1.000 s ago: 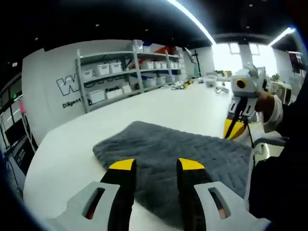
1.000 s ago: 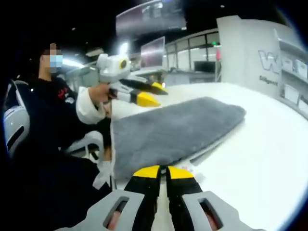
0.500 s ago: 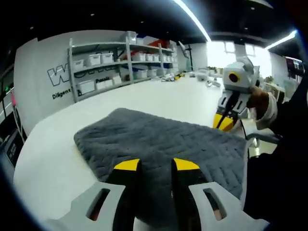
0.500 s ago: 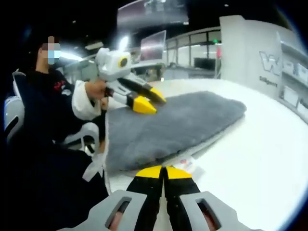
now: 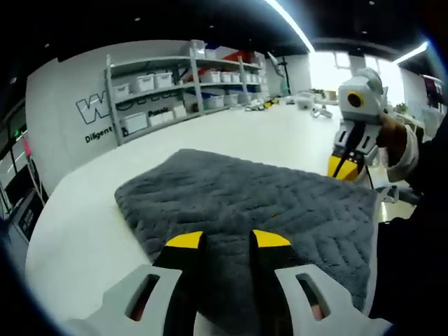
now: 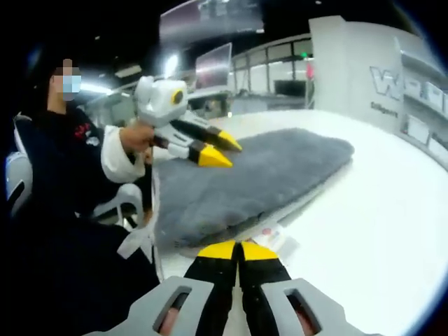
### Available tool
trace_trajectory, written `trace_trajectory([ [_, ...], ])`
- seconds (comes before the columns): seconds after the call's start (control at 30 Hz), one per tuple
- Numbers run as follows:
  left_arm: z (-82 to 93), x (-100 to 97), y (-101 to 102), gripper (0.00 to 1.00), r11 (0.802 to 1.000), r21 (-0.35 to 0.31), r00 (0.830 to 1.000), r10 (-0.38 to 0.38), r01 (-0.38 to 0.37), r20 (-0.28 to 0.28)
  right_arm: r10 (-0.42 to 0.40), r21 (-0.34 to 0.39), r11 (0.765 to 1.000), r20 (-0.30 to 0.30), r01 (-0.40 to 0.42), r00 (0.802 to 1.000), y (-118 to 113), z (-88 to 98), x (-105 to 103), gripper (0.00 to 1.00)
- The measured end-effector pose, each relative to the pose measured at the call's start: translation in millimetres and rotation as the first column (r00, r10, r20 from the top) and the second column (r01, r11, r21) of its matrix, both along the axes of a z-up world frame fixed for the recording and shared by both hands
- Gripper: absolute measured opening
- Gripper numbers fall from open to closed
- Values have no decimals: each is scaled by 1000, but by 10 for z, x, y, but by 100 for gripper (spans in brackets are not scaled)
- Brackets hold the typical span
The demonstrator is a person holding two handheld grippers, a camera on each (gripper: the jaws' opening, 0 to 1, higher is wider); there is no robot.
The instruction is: Open the folded towel by lifting each exposed corner and separating the folded layers until the towel lies flat within the target outline without major curled edges
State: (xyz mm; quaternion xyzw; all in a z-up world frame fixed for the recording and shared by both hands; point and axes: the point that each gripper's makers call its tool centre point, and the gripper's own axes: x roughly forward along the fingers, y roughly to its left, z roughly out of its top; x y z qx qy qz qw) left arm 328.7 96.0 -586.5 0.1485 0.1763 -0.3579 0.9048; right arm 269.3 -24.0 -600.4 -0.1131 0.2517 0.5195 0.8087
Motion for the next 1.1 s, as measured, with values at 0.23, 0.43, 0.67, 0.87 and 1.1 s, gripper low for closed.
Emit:
trace_trajectory([
  [0.23, -8, 15, -17, 26, 1000, 12, 1000, -1, 0, 8, -2, -11, 1000, -9, 2, 1000, 13, -1, -31, 0],
  [0.43, -7, 57, -32, 26, 999, 43, 1000, -2, 1, 22, 6, -19, 1000, -12, -7, 1000, 47, -3, -56, 0],
  [0.67, -1, 111, -26, 28, 998, 66, 999, 1, -3, 39, 5, -16, 1000, -15, -5, 1000, 86, -3, -74, 0],
  [0.87, 13, 189, 21, 29, 998, 67, 999, 9, -12, 52, 13, -17, 1000, -14, -13, 1000, 119, -3, -89, 0],
  [1.1, 65, 115, 19, 28, 1000, 27, 999, 3, -5, 48, 26, -22, 999, 1, -26, 1000, 113, 9, -80, 0],
])
